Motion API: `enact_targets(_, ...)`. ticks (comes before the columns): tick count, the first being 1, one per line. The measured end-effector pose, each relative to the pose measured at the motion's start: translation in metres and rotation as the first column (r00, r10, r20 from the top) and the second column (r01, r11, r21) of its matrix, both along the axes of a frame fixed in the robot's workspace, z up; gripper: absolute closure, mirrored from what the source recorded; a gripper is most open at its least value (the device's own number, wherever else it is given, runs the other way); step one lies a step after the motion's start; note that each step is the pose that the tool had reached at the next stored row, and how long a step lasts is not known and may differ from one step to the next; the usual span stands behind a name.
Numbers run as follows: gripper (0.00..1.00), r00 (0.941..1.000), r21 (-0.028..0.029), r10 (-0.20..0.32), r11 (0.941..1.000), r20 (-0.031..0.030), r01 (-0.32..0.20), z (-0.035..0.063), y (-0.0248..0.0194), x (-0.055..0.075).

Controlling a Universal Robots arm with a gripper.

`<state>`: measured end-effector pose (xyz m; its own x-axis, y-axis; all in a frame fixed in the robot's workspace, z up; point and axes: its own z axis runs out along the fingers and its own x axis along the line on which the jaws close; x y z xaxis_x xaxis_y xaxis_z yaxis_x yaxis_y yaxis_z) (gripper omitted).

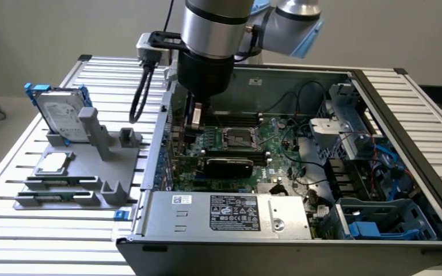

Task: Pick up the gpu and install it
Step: 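Press down on the gpu until it lock into place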

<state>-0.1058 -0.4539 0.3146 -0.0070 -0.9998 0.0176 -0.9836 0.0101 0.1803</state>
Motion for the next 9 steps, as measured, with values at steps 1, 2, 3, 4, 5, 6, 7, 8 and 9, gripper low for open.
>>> enact_targets(1, 0.89, 1.0, -0.0001, 0.0, 1.0, -0.0001, 0.0, 0.0, 0.0, 0.004)
enact_targets(2, 0.89, 1.0, 0.0001, 0.0, 1.0, 0.0, 0.0, 0.0, -0.0001, 0.009)
enact_targets(3, 0.89, 1.0, 0.0, 0.0, 1.0, 0.0, 0.0, 0.0, -0.0001, 0.014)
enact_targets(4, 0.89, 1.0, 0.0, 0.0, 1.0, 0.0, 0.0, 0.0, -0.0001, 0.018)
enact_targets(5, 0.89, 1.0, 0.0001, 0.0, 1.0, 0.0, 0.0, 0.0, -0.0002, 0.023)
enact_targets(6, 0.89, 1.0, 0.0, 0.0, 1.0, 0.0, 0.0, 0.0, -0.0002, 0.027)
enact_targets(7, 0.89, 1.0, 0.0001, 0.0, 1.0, 0.0001, 0.0, 0.0, -0.0002, 0.032)
enact_targets(8, 0.89, 1.0, -0.0001, 0.0, 1.0, -0.0001, 0.0, 0.0, -0.0004, 0.034)
enact_targets(9, 0.89, 1.0, 0.0, 0.0, 1.0, -0.0006, 0.0, 0.0001, -0.0005, 0.034)
